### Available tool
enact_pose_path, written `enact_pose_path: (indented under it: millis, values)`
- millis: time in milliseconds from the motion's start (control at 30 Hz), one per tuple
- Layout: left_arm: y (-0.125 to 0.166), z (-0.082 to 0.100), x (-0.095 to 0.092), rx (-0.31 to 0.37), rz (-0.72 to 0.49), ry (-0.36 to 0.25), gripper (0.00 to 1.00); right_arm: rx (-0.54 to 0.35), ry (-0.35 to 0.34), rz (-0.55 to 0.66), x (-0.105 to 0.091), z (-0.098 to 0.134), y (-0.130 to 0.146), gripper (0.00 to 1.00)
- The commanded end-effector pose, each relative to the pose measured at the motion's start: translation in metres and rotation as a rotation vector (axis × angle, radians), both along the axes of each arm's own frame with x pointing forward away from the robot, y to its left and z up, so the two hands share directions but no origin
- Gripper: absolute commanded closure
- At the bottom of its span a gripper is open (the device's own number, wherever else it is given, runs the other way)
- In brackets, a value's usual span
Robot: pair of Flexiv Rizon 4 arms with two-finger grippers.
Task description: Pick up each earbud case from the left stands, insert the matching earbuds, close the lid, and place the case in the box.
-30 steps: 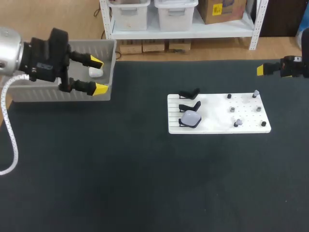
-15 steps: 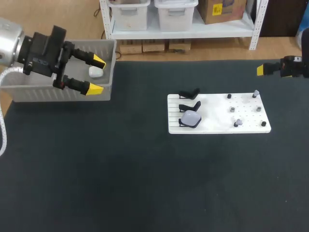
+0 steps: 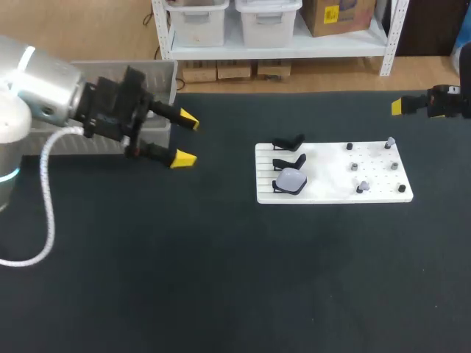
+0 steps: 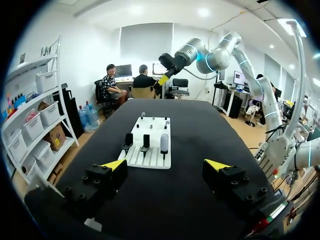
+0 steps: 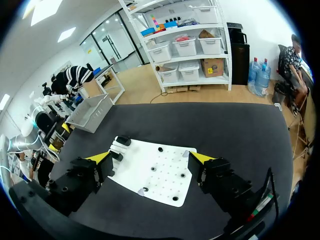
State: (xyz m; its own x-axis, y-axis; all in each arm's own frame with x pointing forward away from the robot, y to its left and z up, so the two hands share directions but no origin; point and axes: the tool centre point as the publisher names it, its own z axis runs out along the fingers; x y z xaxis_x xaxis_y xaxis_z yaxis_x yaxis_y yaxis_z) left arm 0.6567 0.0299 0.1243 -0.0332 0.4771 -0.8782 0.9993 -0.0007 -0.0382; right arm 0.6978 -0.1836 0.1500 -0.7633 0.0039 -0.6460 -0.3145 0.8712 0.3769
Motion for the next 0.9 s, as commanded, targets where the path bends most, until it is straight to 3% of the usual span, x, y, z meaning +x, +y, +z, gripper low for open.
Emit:
enact_pose_path:
  millis: [33,267,733,900]
  values:
    - [-0.018,-0.016,0.002,-0.013,-0.007,0.007,0.0,0.001,-0.001,0.002,0.0,-0.001,0.0,0.0]
    - [-0.045,-0.04,-0.002,-0.025,-0.034,0.031,0.0,0.001,-0.001,0.002,0.0,-0.001,0.0,0.0]
    - [-0.085,-0.065,0.004,-0.051,-0.065,0.028,0.0,0.001,-0.001,0.002,0.0,-0.001,0.0,0.0]
    - [-0.098,-0.075,0.008,-0.059,-0.076,0.042,0.04,0.001,-0.001,0.002,0.0,-0.001,0.0,0.0]
